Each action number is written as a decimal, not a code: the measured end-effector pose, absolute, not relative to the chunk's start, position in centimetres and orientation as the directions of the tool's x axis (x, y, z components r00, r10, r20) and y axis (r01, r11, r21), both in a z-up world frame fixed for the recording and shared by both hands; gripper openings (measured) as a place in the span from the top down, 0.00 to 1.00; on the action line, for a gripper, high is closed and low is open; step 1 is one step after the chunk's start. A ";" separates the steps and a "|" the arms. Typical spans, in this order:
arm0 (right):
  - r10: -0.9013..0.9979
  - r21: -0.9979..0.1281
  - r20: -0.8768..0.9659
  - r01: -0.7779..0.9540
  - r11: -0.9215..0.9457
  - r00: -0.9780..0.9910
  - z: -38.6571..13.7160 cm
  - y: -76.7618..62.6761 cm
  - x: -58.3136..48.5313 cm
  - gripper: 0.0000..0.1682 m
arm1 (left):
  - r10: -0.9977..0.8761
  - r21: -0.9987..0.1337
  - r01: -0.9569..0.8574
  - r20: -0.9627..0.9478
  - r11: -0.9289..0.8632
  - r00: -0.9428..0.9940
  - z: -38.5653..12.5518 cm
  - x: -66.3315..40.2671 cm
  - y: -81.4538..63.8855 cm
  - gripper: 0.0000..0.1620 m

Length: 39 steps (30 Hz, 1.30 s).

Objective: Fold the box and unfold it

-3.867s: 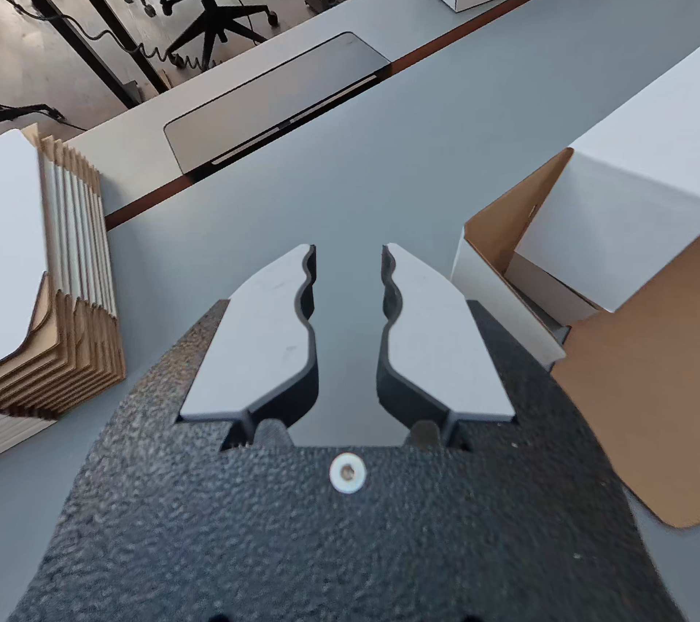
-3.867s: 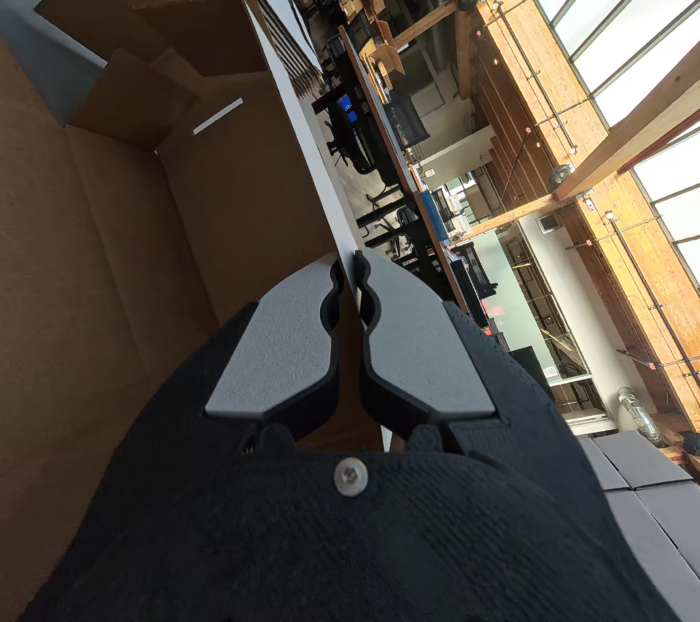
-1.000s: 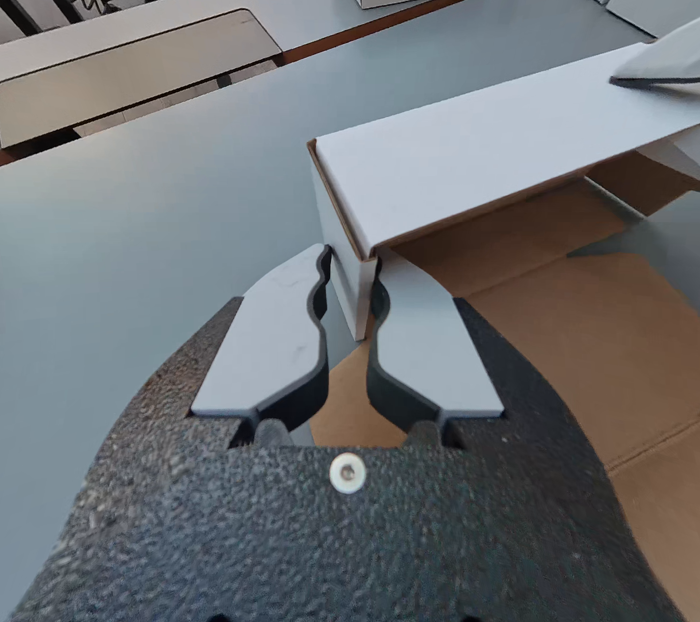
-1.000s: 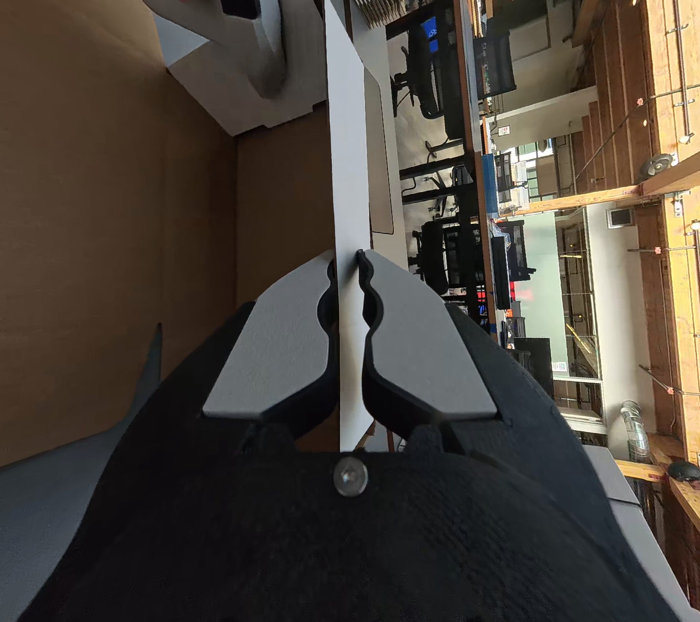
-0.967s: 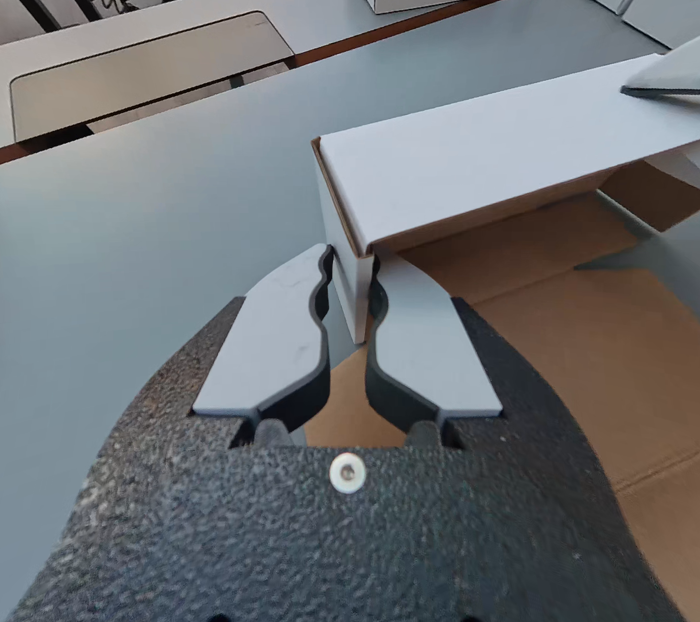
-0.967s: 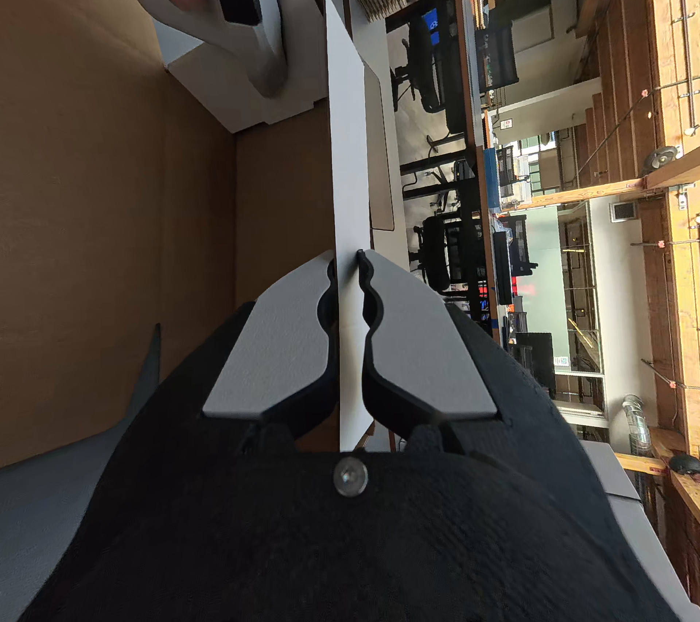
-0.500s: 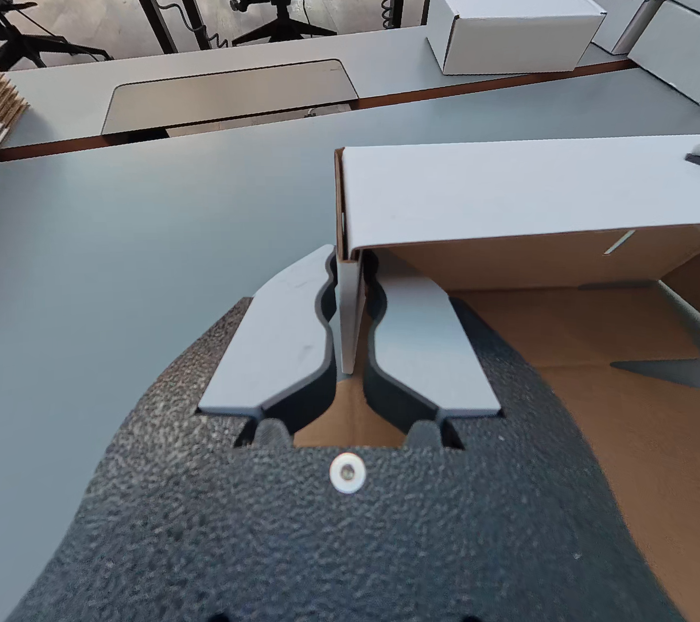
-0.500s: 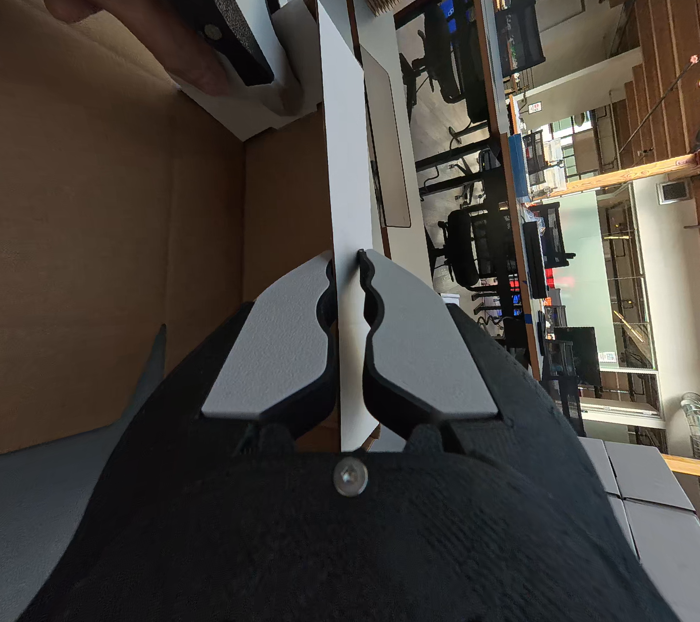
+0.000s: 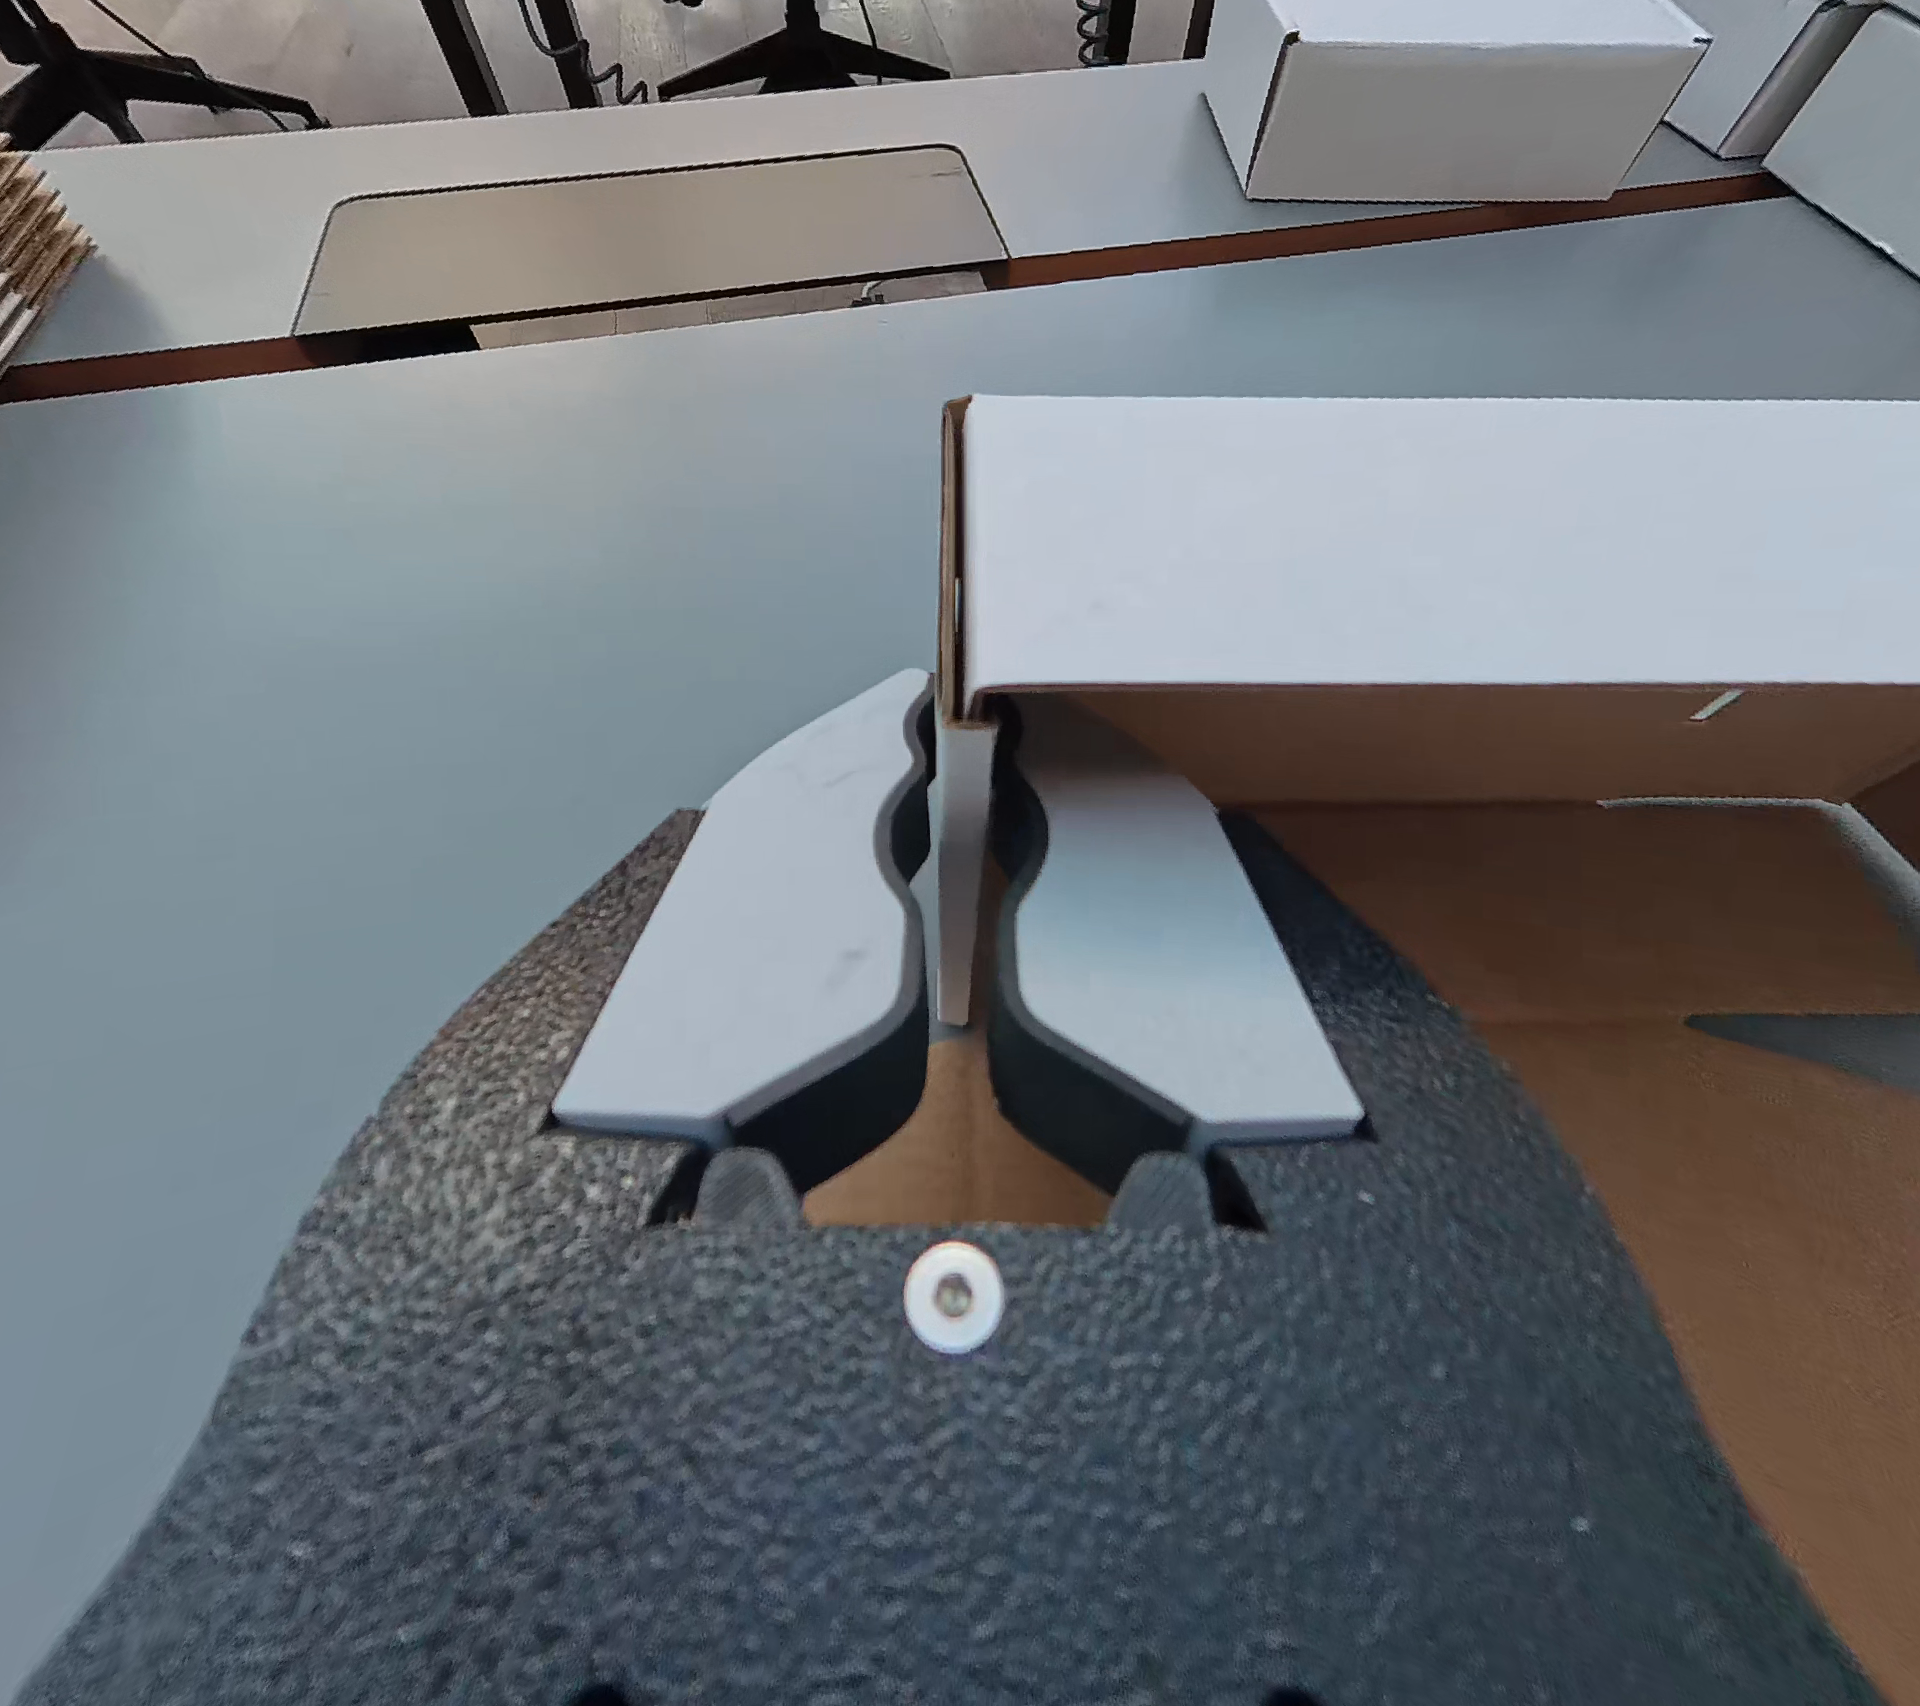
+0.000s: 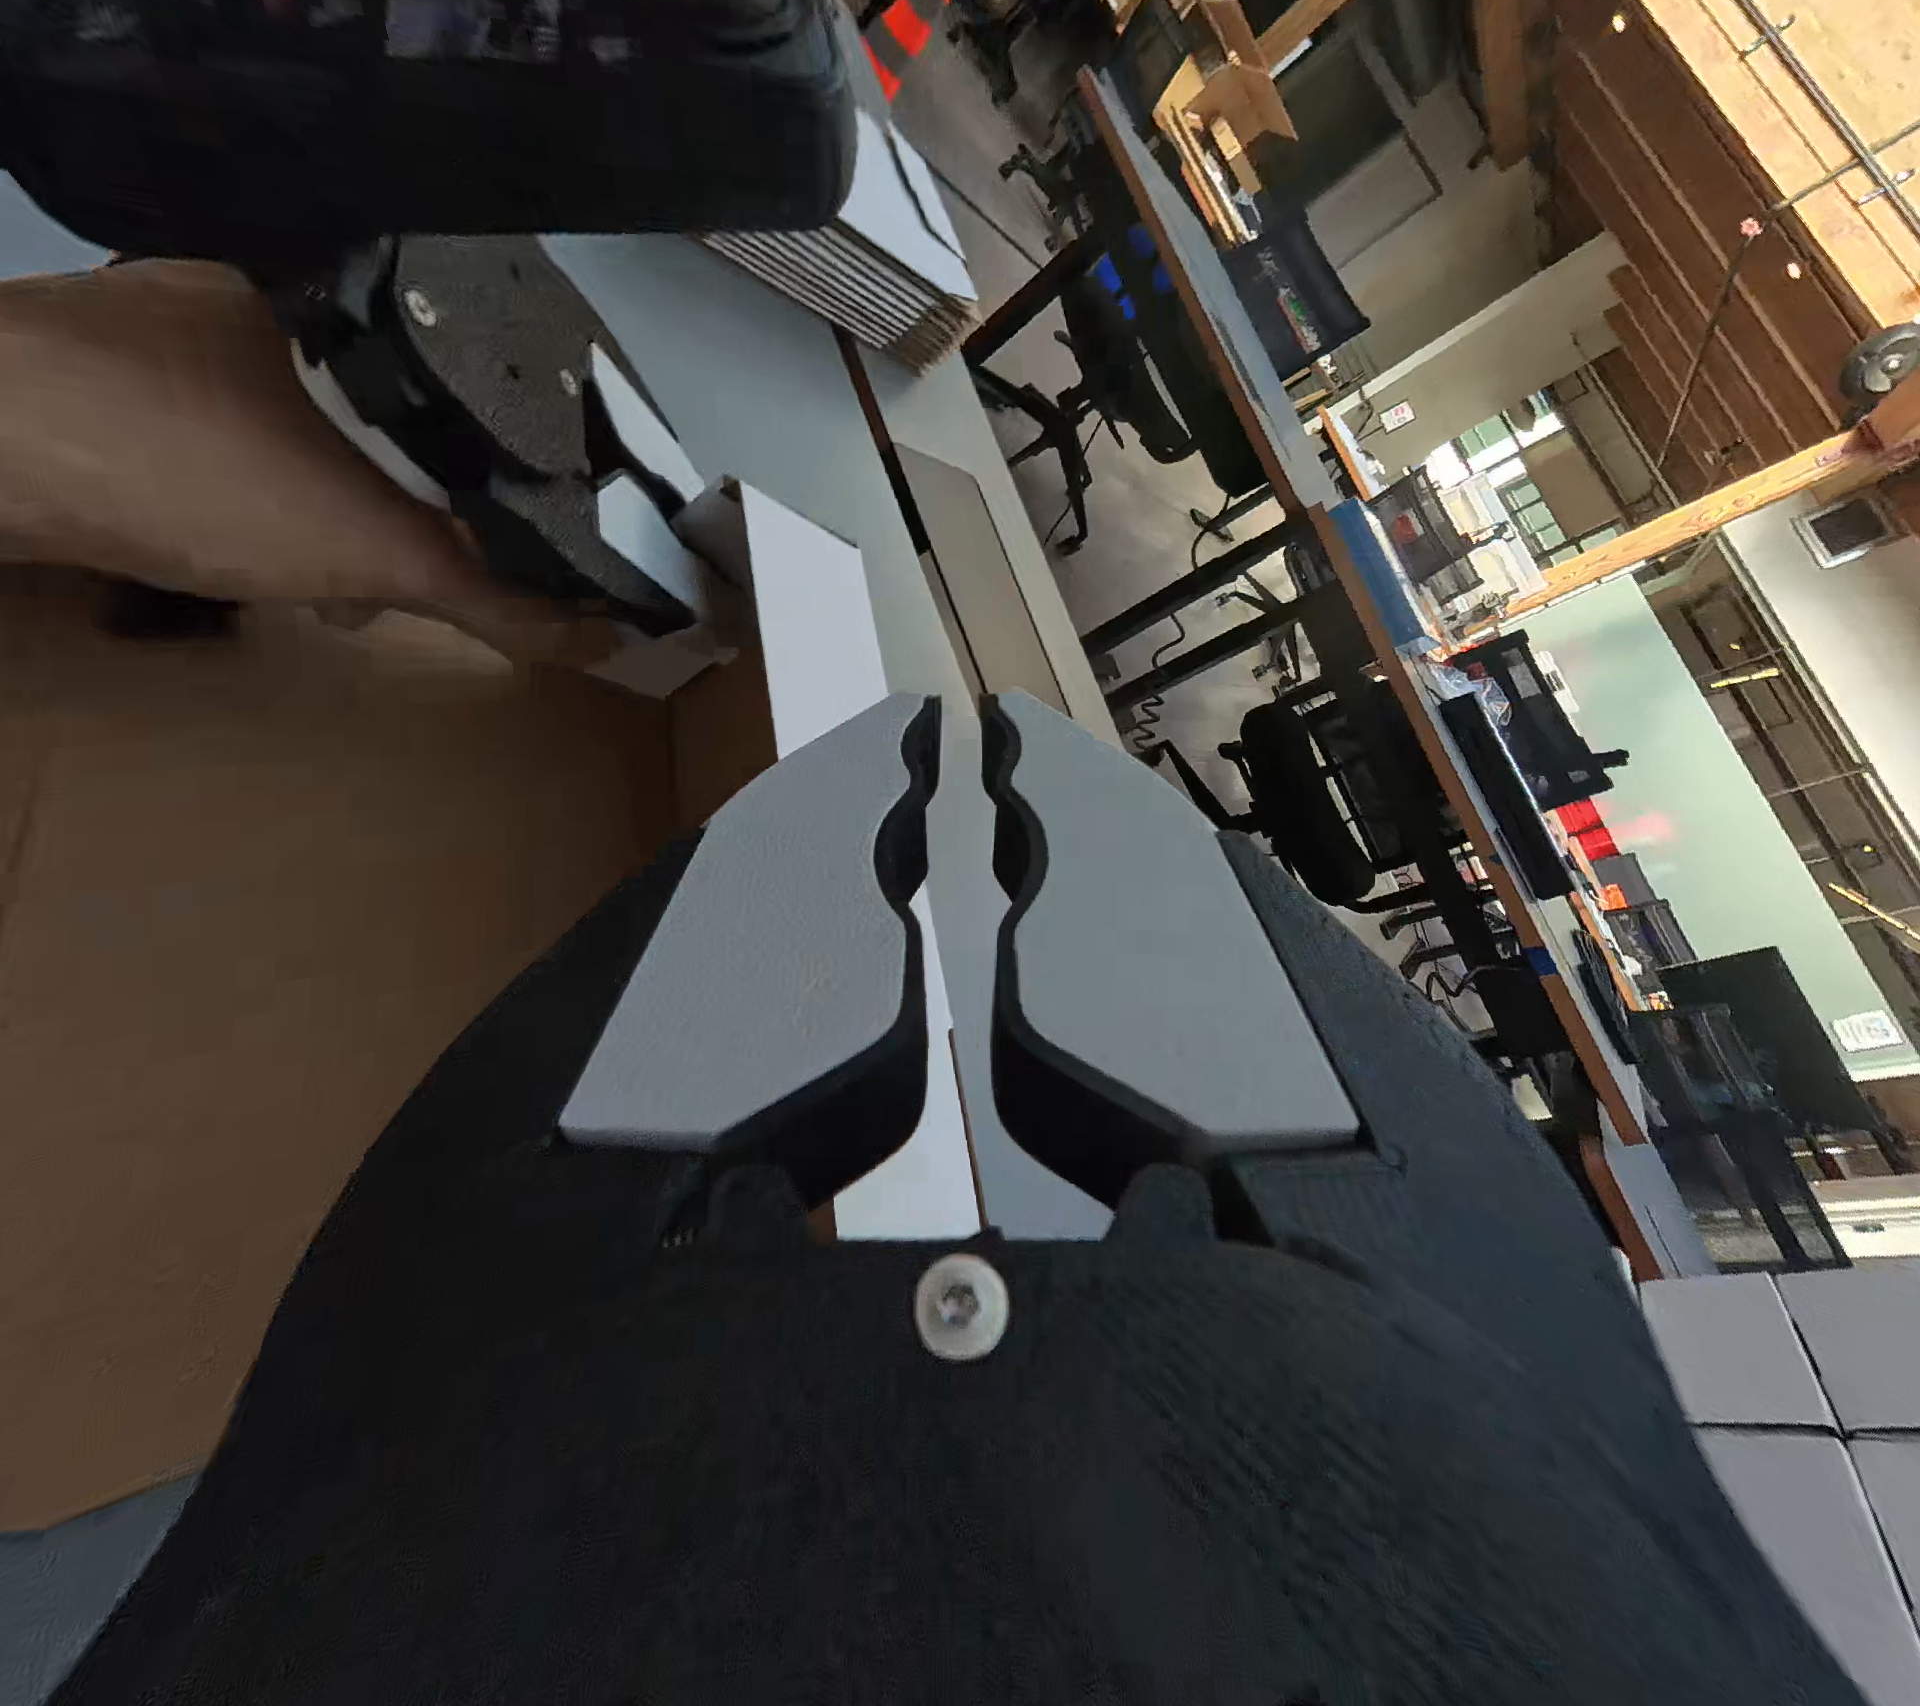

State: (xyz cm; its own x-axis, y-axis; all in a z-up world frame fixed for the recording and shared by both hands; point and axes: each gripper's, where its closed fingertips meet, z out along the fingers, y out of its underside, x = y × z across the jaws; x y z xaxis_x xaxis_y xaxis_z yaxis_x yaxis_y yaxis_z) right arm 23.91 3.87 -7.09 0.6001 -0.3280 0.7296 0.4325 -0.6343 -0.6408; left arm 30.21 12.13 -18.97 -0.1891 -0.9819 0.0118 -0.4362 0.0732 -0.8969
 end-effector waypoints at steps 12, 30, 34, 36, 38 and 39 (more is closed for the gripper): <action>-0.146 -0.444 0.754 0.333 -0.832 0.640 -12.4 6.8 27.2 1.00 | -0.977 -0.882 -0.460 0.002 0.100 -0.215 -19.4 30.1 11.7 0.96; -0.325 -0.356 0.932 0.240 -0.903 0.158 -10.4 0.7 22.7 1.00 | -0.985 -0.884 -0.461 -0.002 0.083 -0.174 -19.4 30.1 12.3 0.97; -0.399 -0.419 0.900 0.099 -0.903 0.173 -11.9 -3.2 24.8 1.00 | -0.987 -0.880 -0.471 0.020 0.057 -0.158 -19.4 30.1 12.6 0.97; -0.393 -0.413 0.895 0.060 -0.909 0.212 -12.6 -3.8 25.9 1.00 | -0.990 -0.878 -0.476 0.019 0.050 -0.140 -19.5 30.2 12.8 0.97; -0.379 -0.402 0.876 0.018 -0.915 0.299 -13.7 -3.4 26.1 1.00 | -0.992 -0.879 -0.475 0.018 0.044 -0.125 -19.5 30.1 13.0 0.97; -0.365 -0.384 0.875 -0.004 -0.923 0.317 -14.1 -3.3 26.1 1.00 | -0.992 -0.878 -0.478 0.026 0.037 -0.123 -19.5 30.1 13.1 0.97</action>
State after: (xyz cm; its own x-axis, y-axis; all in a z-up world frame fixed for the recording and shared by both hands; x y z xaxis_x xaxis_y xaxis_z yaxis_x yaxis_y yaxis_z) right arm 26.07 -3.26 -14.14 0.3173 -0.3650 0.8752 -0.0040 -0.9235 -0.3837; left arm 30.11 13.07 -19.54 -0.1230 -0.9921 0.0256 -0.4782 0.0366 -0.8775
